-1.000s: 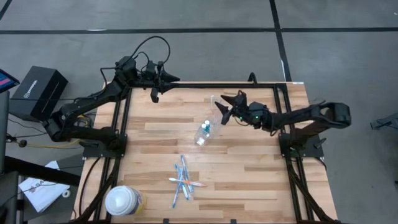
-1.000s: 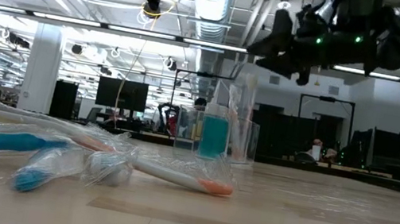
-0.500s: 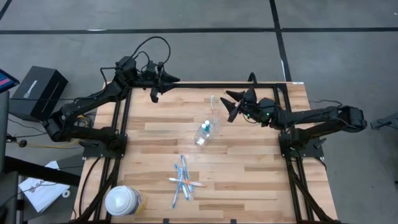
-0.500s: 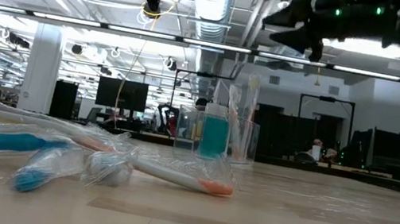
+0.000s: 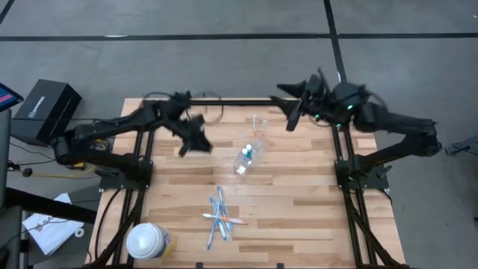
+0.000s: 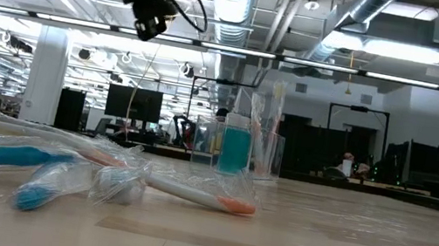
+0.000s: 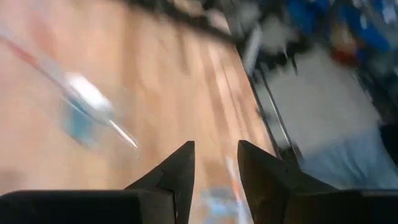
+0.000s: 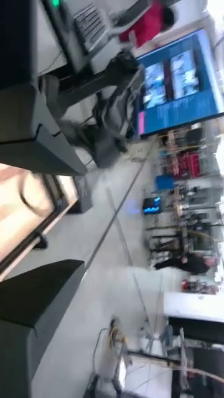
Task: Pick & Place toothbrushing station
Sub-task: Put the orange toothbrush into the right section of the transparent organizer
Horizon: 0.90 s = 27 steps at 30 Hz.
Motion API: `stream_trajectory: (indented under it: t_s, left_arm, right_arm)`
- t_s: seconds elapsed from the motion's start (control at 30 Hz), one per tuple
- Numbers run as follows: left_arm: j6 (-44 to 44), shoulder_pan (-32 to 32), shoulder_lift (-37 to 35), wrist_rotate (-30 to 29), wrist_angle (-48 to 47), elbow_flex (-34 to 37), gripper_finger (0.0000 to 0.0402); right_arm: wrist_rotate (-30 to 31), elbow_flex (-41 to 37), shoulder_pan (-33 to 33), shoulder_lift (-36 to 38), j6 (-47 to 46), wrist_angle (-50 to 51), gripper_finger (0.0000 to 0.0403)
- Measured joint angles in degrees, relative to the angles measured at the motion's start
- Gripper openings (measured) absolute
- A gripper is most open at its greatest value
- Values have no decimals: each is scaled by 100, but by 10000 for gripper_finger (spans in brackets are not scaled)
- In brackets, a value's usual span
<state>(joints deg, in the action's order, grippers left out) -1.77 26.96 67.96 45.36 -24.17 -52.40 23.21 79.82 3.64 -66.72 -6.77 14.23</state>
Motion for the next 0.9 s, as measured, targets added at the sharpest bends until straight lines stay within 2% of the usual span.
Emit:
stream_trajectory:
  t_s: [0.07,0.17,0.23,0.33,0.53,0.63,0.9]
  left_arm:
    - [88,-520,0,-242,-550,0,117]
    - [33,-1388,0,-985,-1097,0,119]
    - [-256,-1950,0,-1502,-1217,0,126]
    - [-891,-2646,28,-1963,-1214,0,143]
    - [-2033,-3898,408,-2835,-1012,131,172]
    - [-2403,-4340,740,-3283,-991,162,174]
    - [-2841,-4778,1748,-3660,-321,162,168]
  right_arm:
    - [148,675,-88,-122,171,556,223]
    - [440,1497,-254,-316,456,1206,223]
    - [533,1911,-320,-481,570,1535,223]
    - [538,2309,-370,-706,593,1902,223]
    - [505,2477,-370,-973,694,2038,223]
    - [257,2478,-368,-1082,734,2018,223]
    - [-115,2480,-363,-1130,736,2022,223]
